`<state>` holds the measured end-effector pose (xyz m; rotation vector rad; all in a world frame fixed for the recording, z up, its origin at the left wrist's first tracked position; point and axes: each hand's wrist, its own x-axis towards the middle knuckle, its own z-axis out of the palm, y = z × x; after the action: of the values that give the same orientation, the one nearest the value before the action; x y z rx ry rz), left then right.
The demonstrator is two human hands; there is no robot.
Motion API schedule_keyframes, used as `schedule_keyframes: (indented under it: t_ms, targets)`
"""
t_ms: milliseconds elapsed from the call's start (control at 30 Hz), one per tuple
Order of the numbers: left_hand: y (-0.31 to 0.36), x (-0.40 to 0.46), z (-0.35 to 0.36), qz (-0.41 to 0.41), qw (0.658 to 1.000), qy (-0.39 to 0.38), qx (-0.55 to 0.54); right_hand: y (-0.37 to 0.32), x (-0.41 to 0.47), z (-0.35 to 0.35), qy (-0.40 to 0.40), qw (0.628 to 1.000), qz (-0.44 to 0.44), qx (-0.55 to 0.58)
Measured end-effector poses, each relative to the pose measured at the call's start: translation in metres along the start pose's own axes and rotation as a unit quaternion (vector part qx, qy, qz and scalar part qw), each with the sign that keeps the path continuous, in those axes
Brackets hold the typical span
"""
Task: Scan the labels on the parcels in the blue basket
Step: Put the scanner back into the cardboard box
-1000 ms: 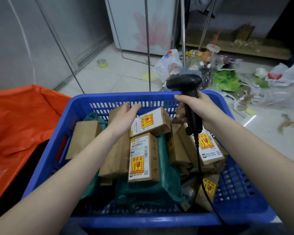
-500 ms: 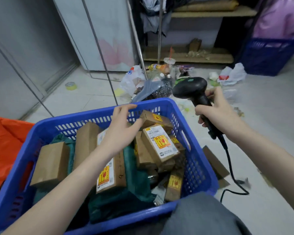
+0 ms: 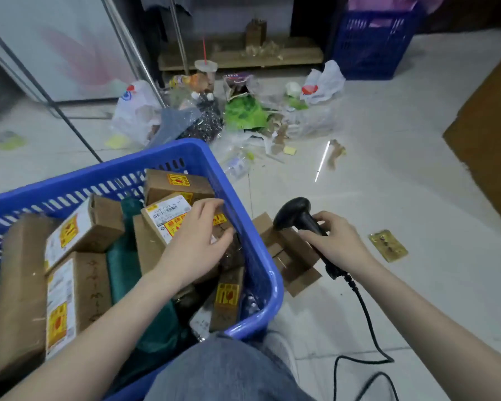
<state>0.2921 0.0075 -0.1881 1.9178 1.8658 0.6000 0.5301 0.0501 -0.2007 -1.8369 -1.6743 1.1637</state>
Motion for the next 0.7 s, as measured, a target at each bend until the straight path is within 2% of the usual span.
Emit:
schedule_keyframes:
  t_ms: [133, 267, 700]
  targets:
    - [-0.020, -0.003, 0.019, -0.024, 0.999, -0.022, 0.013, 0.030, 0.016, 0.028, -0.056, 0.997, 0.034, -0.044]
    - [-0.033, -0.003, 0.027, -0.008, 0.998, -0.022, 0.061, 0.049, 0.036, 0.055, -0.094, 0.992, 0.058, -0.069]
    - [-0.039, 0.003, 0.035, 0.009, 0.996, 0.000, 0.092, 0.065, 0.053, 0.093, -0.141, 0.981, 0.086, -0.098]
